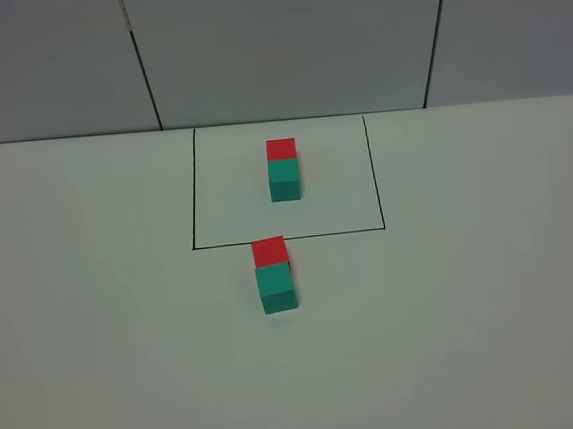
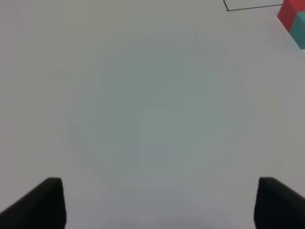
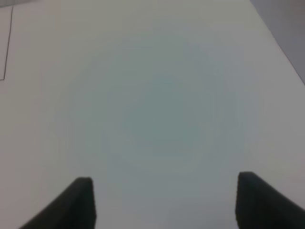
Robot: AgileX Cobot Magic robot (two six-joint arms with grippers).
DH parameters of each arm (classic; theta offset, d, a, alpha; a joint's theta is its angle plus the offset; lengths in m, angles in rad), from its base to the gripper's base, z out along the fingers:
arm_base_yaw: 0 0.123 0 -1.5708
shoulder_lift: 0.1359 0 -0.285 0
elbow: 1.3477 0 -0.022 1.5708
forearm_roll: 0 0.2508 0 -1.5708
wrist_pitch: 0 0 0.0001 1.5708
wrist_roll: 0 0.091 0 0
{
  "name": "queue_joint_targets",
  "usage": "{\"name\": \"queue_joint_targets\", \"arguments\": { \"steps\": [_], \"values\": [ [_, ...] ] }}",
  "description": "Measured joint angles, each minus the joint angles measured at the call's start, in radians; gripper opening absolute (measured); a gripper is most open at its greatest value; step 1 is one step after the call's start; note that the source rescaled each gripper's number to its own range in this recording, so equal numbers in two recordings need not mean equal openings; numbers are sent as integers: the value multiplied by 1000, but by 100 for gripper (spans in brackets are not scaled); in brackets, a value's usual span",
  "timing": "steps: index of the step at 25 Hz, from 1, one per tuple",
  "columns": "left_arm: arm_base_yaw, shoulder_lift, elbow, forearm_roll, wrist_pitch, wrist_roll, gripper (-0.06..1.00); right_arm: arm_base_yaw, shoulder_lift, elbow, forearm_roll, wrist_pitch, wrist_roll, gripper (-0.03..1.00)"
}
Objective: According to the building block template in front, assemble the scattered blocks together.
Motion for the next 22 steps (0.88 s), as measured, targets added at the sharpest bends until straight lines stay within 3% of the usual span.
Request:
{"name": "queue_joint_targets", "arguments": {
  "steps": [22],
  "values": [
    [0,0,0,0,0,0,77,-19,-79,27,11,22,-10,58]
  ]
}}
